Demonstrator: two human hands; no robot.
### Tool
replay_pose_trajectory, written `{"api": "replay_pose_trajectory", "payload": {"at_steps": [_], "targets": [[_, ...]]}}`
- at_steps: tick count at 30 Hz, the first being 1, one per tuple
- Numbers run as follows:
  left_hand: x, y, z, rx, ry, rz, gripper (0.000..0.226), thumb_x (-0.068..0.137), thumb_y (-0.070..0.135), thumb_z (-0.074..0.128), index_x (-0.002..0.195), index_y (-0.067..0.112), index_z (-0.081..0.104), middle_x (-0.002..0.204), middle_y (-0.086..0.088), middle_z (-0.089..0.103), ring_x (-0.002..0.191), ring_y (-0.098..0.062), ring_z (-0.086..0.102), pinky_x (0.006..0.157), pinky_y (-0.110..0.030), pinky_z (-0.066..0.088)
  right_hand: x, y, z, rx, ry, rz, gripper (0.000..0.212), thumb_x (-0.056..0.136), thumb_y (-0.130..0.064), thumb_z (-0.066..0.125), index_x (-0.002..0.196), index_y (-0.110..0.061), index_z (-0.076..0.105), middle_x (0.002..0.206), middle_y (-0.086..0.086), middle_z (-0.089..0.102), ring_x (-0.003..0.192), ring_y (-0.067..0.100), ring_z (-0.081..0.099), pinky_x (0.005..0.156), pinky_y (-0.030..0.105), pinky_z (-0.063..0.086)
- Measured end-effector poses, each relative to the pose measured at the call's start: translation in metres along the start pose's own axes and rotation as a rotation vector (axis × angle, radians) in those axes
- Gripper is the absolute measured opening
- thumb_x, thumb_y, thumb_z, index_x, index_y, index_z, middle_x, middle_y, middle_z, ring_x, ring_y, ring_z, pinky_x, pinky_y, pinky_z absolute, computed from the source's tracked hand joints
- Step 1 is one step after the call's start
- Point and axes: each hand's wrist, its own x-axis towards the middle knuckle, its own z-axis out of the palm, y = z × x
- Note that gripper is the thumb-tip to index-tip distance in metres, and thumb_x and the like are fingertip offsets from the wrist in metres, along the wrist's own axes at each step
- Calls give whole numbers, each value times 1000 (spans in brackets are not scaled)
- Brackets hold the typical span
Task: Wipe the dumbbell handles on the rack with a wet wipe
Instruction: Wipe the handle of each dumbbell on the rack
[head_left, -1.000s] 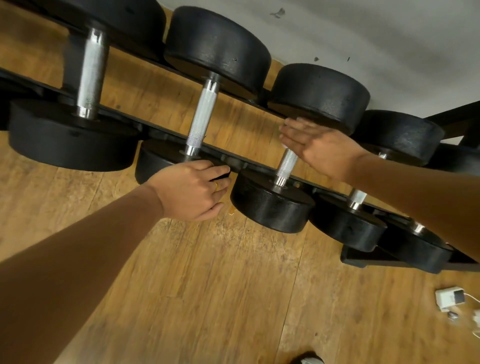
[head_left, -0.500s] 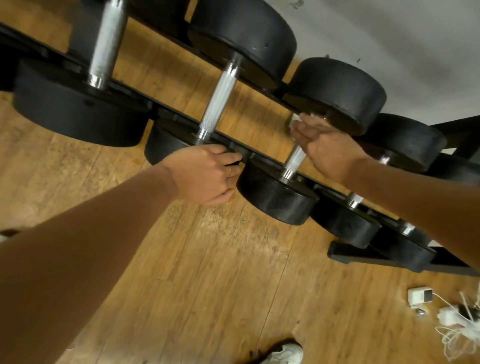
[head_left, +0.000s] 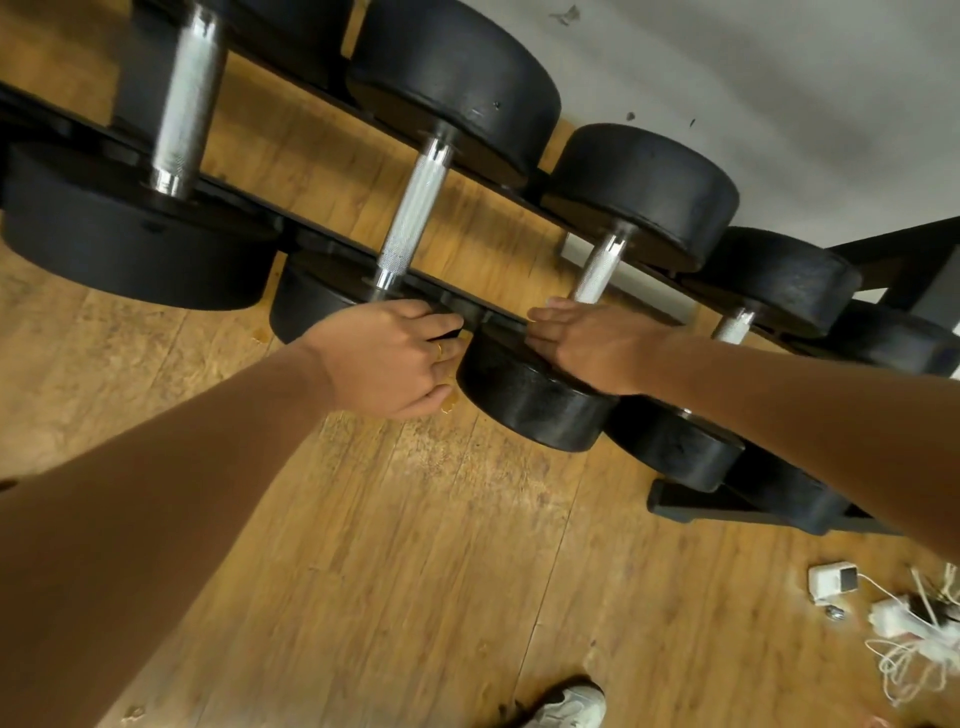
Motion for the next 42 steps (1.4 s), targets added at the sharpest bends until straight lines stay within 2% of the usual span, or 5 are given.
{"api": "replay_pose_trajectory", "payload": {"at_steps": [8, 24, 29, 34, 42], "targets": [[0, 0, 3, 5, 25, 12, 59, 105, 35, 32, 102, -1, 78, 114, -15, 76, 120, -35, 66, 92, -45, 56, -19, 43, -10, -89, 44, 224, 79, 96, -24, 52, 159, -5, 8, 166, 16, 11, 154, 31, 5, 123, 44, -7], [0, 4, -5, -22, 11, -20, 48, 106, 37, 41, 105, 9, 81, 120, -6, 76, 124, -27, 65, 95, -41, 54, -28, -3, 36, 514, 507, 207, 64, 97, -6, 58, 155, -21, 36, 163, 1, 29, 154, 20, 14, 117, 26, -7], [5, 5, -12, -43, -11, -41, 43, 104, 36, 45, 106, 15, 82, 120, 0, 76, 125, -20, 64, 97, -39, 54, -19, -11, 51, 615, 706, 268, 66, 90, -3, 67, 149, -26, 46, 158, -1, 39, 151, 20, 23, 122, 42, 21], [3, 4, -9, -11, -21, -31, 43, 101, 39, 43, 104, 22, 82, 119, 6, 76, 124, -15, 64, 97, -39, 55, -4, -9, 71, 710, 798, 253, 67, 84, -21, 48, 147, -44, 39, 161, -14, 30, 153, 7, 15, 121, 46, 23], [4, 0, -2, 26, -30, -39, 40, 96, 46, 44, 94, 33, 82, 107, 20, 76, 114, -4, 67, 89, -32, 60, 20, -7, 75, 447, 1132, 309, 42, 92, -11, 44, 125, -13, 70, 131, 8, 64, 127, 25, 57, 105, 44, 47]]}}
